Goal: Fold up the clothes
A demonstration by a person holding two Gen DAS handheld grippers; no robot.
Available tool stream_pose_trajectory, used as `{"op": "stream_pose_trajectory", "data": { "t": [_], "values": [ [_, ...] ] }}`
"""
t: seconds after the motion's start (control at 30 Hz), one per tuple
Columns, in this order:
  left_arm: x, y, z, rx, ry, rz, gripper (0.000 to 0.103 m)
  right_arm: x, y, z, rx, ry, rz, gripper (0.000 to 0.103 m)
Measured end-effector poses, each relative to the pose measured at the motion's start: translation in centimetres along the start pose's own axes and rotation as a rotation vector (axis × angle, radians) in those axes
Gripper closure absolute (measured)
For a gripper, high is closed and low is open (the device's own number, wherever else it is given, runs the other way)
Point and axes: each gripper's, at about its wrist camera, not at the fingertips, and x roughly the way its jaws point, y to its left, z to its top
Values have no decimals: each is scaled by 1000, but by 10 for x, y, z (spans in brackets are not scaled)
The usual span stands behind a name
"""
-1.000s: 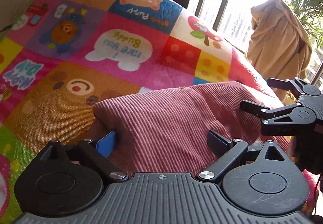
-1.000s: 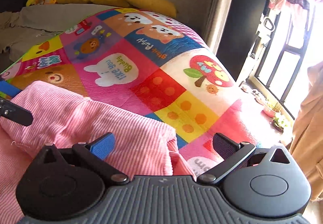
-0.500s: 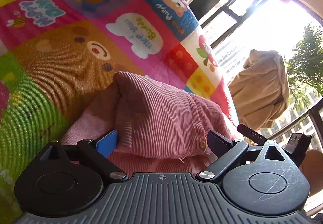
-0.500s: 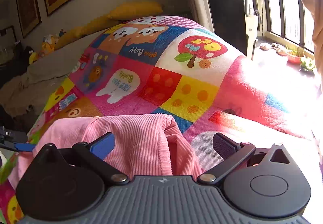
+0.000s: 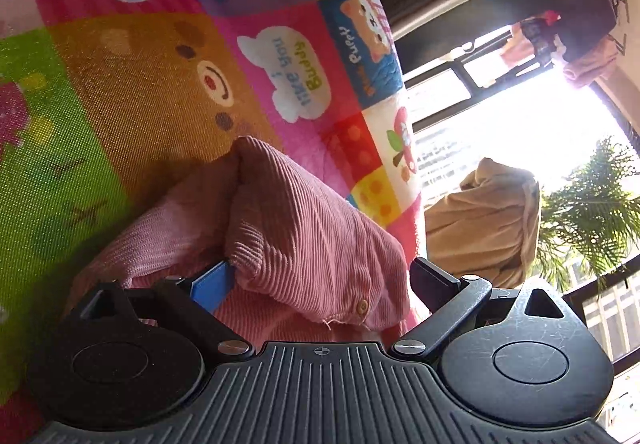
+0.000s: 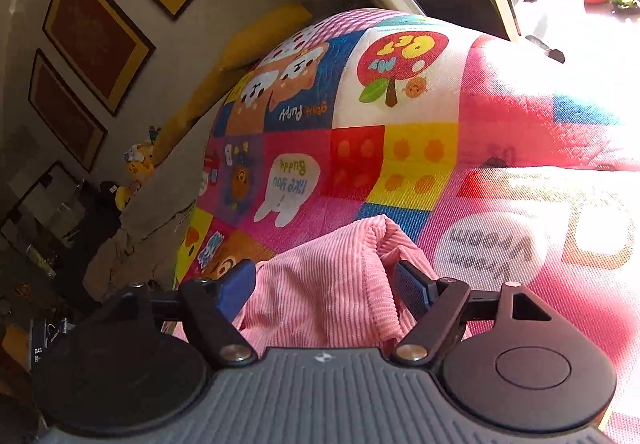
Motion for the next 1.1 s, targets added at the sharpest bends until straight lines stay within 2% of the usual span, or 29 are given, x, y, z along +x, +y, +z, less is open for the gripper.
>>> {"op": "stream_pose_trajectory", "data": {
  "t": [0.07,0.13,0.23,0.3,0.43,0.47,0.5,0.63,0.77,0.93,1.03,1.1],
  "values": [
    [3,-3,7,19,-6,33,6,4,-6,10,46,21,42,15],
    [5,-11,16,66,-18,74,6,13,-12,13,76,47,43,15],
    [3,-20,33,97,-42,52,6,27,-15,15,72,73,41,14],
    [8,-23,43,107,-46,68,5,36,-15,16,66,88,44,14],
    [37,-14,50,87,21,120,5,63,-16,19,61,113,42,13],
    [45,-11,49,76,42,130,5,70,-16,17,70,131,64,13],
    [53,-8,46,73,60,129,6,76,-16,16,79,149,85,12],
    [68,-12,35,89,106,40,6,89,-9,8,66,197,123,7],
    [56,-36,22,183,136,-80,6,67,8,3,18,205,196,7],
    [19,-58,-3,283,135,-168,6,25,24,-18,-80,188,181,7],
    [3,-56,-22,324,123,-159,6,0,35,-31,-138,178,171,7],
    [2,-45,-29,306,116,-87,5,-15,40,-39,-178,170,150,7]
  ]
}}
